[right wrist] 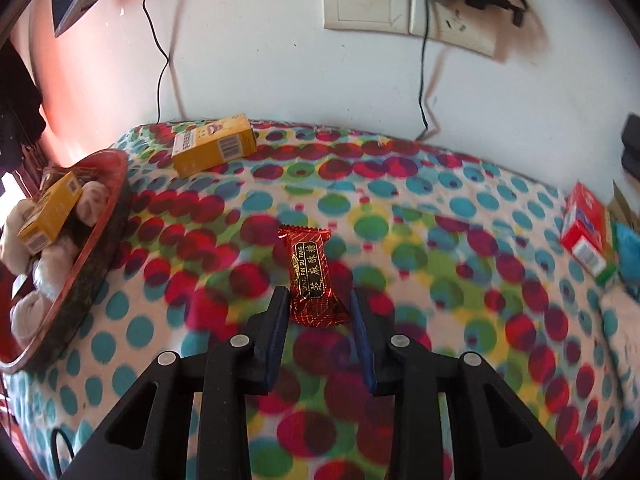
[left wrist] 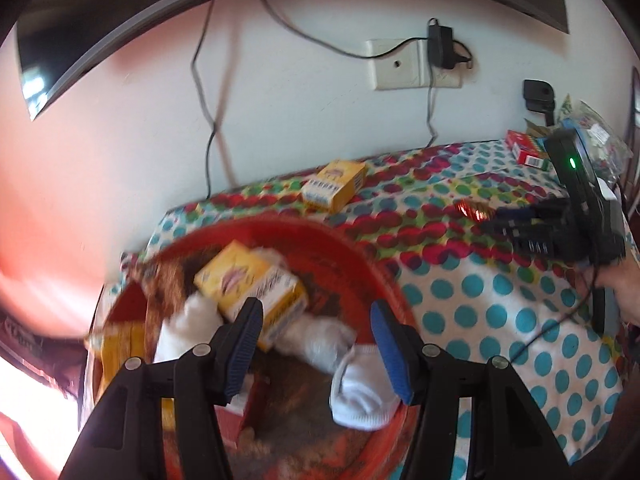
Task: Organize objects
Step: 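Grasp the yellow cartoon-face medicine box on the bedspread with the left gripper, then carry the yellow cartoon-face box over the red tray with the left gripper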
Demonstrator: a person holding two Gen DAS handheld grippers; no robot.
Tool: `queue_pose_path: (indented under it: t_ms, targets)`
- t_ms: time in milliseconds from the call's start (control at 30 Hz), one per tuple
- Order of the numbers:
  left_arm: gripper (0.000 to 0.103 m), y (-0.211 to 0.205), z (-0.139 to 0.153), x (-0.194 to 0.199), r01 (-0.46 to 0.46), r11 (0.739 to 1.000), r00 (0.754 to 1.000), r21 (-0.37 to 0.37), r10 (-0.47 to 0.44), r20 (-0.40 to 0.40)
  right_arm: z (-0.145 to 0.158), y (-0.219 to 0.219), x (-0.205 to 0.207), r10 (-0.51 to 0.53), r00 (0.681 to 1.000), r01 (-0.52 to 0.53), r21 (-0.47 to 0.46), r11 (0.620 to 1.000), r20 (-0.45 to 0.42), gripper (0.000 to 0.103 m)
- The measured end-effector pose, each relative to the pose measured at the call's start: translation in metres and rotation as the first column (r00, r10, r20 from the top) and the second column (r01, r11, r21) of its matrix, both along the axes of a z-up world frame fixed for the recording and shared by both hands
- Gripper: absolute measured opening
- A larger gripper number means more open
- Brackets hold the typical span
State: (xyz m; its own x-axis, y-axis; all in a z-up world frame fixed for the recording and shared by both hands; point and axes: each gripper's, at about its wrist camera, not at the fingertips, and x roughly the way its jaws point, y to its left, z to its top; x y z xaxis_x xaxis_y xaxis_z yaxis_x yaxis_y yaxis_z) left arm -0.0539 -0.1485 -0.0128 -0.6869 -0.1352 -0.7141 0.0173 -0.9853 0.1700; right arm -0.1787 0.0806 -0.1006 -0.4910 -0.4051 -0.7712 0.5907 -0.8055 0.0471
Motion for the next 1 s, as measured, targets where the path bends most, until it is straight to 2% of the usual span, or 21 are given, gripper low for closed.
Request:
queue_pose_path:
  t_ms: [67, 133, 200, 267, 367, 533, 667, 867, 1000]
  targets:
    - [0.058, 0.002, 0.006, -0.016, 0.044, 0.999, 0.999, -0.001, -0.044, 0.006, -0.001, 0.009, 0.007, -0.01, 1.0, 0.01, -0.016, 1.0, 0.016, 0.029]
    - [0.058, 0.001, 0.008, -0.039, 0.077, 0.996, 0.996, 0.036, -0.078, 0.033, 0.001, 0.019, 0.014, -0.026, 0.999, 0.028, -0.052, 0.998, 0.024, 0.029]
    - [0.058, -0.004, 0.009, -0.068, 0.102, 0.99, 0.991, 0.1, -0.11, 0.072, 0.0, 0.024, 0.016, -0.036, 0.999, 0.038, -0.056, 0.998, 0.036, 0.029]
    - [0.058, -0.008, 0.007, -0.092, 0.118, 0.985, 0.986, 0.129, -0.131, 0.103, 0.0, 0.027, 0.017, -0.037, 0.998, 0.04, -0.067, 0.997, 0.041, 0.029]
    - [0.058, -0.009, -0.003, -0.137, 0.144, 0.987, 0.972, 0.07, -0.154, 0.179, -0.001, 0.029, 0.019, -0.042, 0.998, 0.046, -0.065, 0.997, 0.051, 0.029]
    - [0.058, -0.012, -0.026, -0.189, 0.197, 0.979, 0.931, 0.051, -0.204, 0.302, -0.002, 0.028, 0.019, -0.034, 0.998, 0.036, -0.05, 0.998, 0.045, 0.032]
    - [0.058, -0.011, -0.045, -0.215, 0.211, 0.971, 0.885, 0.115, -0.24, 0.399, -0.002, 0.024, 0.021, -0.026, 0.999, 0.027, -0.031, 0.999, 0.035, 0.035]
    - [0.058, -0.013, -0.05, -0.245, 0.208, 0.968, 0.866, 0.139, -0.248, 0.434, -0.002, 0.024, 0.022, -0.015, 0.999, 0.016, -0.031, 0.999, 0.035, 0.038]
    - [0.058, -0.021, -0.052, -0.265, 0.181, 0.97, 0.872, 0.162, -0.235, 0.43, -0.002, 0.023, 0.022, -0.014, 0.999, 0.016, -0.034, 0.999, 0.037, 0.039]
